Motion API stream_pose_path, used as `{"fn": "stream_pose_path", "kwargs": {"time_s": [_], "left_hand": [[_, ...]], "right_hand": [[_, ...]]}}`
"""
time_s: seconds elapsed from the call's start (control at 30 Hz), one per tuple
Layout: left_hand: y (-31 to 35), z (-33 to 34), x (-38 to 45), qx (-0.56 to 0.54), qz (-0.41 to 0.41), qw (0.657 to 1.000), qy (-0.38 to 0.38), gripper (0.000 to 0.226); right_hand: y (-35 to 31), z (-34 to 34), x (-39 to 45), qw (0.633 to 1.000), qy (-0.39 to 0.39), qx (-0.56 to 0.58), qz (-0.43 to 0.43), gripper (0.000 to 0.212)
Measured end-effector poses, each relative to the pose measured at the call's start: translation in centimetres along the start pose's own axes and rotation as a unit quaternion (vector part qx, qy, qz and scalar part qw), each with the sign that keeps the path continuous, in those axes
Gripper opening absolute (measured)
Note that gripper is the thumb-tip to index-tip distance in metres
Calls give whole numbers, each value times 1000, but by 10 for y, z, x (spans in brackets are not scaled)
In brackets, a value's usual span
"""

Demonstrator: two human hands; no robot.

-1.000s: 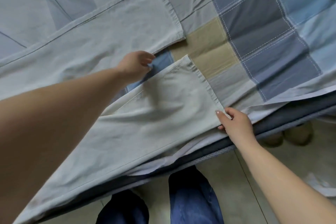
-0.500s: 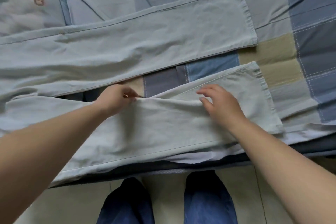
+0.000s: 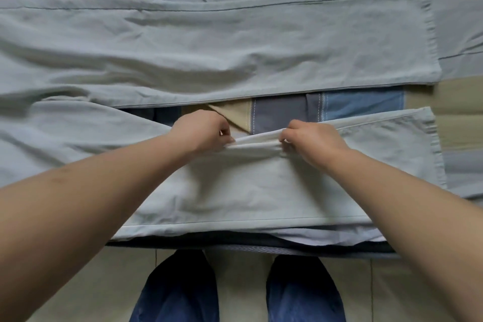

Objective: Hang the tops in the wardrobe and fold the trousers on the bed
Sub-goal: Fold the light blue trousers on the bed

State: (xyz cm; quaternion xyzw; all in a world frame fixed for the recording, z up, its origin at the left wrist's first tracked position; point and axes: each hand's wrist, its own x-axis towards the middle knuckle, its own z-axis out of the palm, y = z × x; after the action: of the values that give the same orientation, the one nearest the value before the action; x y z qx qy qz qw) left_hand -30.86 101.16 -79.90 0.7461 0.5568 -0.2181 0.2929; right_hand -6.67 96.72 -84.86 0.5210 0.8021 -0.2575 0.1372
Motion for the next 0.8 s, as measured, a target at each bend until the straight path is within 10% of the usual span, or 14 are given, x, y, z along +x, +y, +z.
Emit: {"fn": "stream_pose_path", "kwargs": {"time_s": [0.17, 0.63, 0.8], "left_hand": [[-6, 8, 0, 73, -3, 996, -60, 19], [-28, 8, -1, 5, 114, 989, 93, 24], [-40, -9, 6, 8, 105, 994, -22, 22]], "right_hand": [[-2, 4, 1, 999, 3, 23, 27, 16], [9, -11, 4, 959, 154, 201, 126, 9], [8, -18, 17, 973, 152, 128, 120, 22]]}}
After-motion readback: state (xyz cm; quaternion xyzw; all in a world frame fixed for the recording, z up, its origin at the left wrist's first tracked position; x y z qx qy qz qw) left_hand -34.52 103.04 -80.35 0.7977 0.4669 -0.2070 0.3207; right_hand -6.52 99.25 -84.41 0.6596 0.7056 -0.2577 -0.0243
